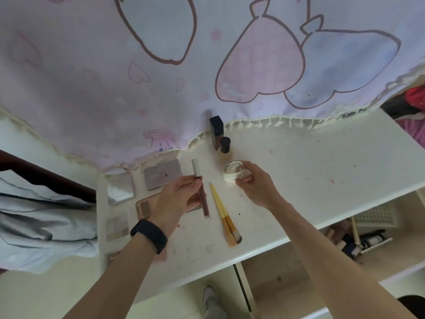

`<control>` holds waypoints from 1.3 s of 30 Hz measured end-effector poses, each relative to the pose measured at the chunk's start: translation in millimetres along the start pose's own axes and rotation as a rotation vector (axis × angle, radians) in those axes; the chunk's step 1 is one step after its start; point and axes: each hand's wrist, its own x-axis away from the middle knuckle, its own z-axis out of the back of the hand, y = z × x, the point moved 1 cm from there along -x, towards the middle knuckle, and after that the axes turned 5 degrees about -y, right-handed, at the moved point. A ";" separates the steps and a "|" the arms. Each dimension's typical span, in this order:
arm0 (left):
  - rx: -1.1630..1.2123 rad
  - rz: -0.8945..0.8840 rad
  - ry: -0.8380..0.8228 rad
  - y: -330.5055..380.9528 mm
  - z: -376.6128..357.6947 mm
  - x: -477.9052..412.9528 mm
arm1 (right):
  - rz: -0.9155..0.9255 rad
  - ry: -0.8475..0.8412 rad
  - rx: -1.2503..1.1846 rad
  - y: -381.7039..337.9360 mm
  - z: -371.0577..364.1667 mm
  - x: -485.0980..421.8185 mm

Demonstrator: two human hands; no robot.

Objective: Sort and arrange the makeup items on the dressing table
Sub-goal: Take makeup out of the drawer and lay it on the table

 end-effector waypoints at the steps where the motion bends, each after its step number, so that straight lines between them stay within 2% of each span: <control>1: -0.001 0.004 -0.003 -1.0 -2.0 -0.2 | 0.001 -0.005 0.011 0.7 -0.7 -0.7; 6: 0.008 0.021 -0.013 -1.7 -14.5 0.6 | -0.026 0.007 -0.024 0.8 -2.1 -1.5; 11: 0.027 0.012 -0.038 3.4 -33.6 7.4 | -0.123 0.114 -0.250 -12.6 4.6 38.3; 15: -0.201 -0.104 -0.034 10.5 -53.3 12.4 | -0.040 -0.030 -0.491 -38.8 6.7 96.0; 18: -0.287 -0.183 -0.095 20.2 -67.7 12.2 | 0.013 0.077 -0.496 -44.6 11.1 111.5; 20: -0.357 -0.257 -0.054 23.9 -70.1 4.4 | 0.001 0.199 -0.444 -39.6 18.5 103.0; 22: -0.500 -0.341 0.128 24.5 -64.2 -10.5 | -0.064 0.332 -0.347 -26.7 26.5 84.2; 24: -0.757 -0.351 0.244 20.9 -55.6 -29.6 | -0.160 0.422 -0.170 -9.8 31.7 62.5; 26: -1.173 -0.263 0.208 13.8 -48.0 -51.5 | -0.192 0.451 0.015 3.8 29.9 42.2; 28: -1.427 -0.168 0.109 8.7 -43.1 -71.3 | -0.144 0.447 0.153 9.5 23.3 22.2; 32: -1.630 -0.074 -0.049 2.6 -39.1 -95.2 | -0.073 0.392 0.374 6.1 16.6 -16.5; 39: -1.789 -0.107 -0.084 2.1 -37.6 -98.6 | -0.087 0.305 0.316 11.3 15.4 -43.6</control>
